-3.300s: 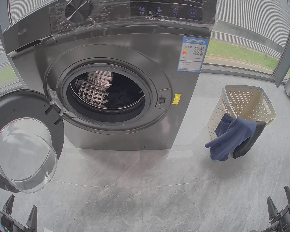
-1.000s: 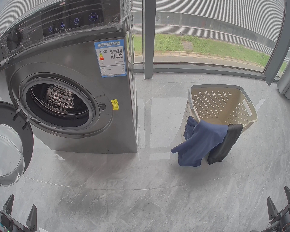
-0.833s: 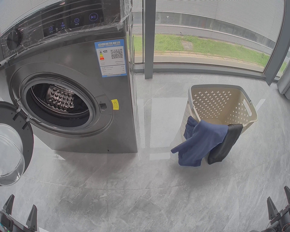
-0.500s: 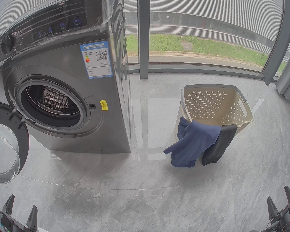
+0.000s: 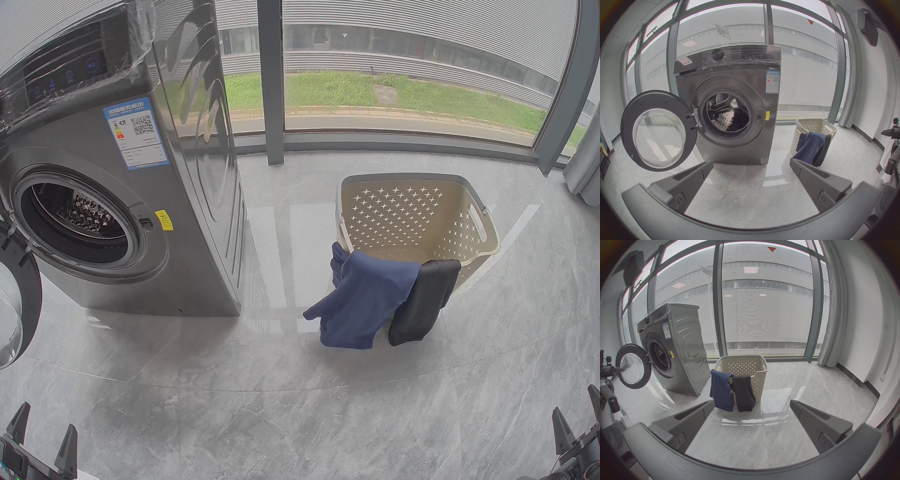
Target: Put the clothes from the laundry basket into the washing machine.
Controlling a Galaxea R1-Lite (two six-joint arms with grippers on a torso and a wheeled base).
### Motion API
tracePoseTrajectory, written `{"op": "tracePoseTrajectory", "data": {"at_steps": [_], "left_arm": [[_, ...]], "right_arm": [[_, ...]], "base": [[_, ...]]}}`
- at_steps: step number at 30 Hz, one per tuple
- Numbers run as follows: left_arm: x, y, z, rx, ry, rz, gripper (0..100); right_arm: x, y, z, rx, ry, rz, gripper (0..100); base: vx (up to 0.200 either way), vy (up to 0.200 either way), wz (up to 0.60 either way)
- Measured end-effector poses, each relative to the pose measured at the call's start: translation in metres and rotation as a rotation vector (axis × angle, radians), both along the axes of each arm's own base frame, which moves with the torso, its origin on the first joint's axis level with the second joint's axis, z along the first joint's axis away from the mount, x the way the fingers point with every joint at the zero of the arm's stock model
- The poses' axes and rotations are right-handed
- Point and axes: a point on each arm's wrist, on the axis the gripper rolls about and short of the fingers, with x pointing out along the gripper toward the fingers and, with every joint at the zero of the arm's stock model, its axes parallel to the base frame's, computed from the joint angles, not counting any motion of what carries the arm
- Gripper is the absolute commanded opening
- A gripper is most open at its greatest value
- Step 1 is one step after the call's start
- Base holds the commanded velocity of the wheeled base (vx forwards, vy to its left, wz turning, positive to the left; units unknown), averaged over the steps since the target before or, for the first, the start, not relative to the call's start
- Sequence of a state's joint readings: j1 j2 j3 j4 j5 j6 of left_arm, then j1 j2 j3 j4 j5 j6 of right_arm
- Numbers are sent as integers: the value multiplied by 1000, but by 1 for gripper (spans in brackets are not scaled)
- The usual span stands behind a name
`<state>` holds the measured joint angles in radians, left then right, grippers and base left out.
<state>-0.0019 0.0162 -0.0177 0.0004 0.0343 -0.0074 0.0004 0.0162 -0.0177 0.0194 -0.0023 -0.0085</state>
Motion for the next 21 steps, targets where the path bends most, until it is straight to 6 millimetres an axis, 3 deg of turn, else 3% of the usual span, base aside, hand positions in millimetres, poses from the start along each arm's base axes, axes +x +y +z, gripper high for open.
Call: {"op": "tracePoseTrajectory", "data": {"at_steps": [10,19,21], "left_arm": [[0,0,0,4,0,0,100],[0,0,0,-11,-2,1,100],[0,0,0,-8,-2,0,100]], "right_arm": [[0,0,0,0,-2,0,100],[0,0,0,0,-2,1,100],[0,0,0,-1,-3,-1,100]], "base": [[0,0,0],[0,-200,0],[0,0,0]]}}
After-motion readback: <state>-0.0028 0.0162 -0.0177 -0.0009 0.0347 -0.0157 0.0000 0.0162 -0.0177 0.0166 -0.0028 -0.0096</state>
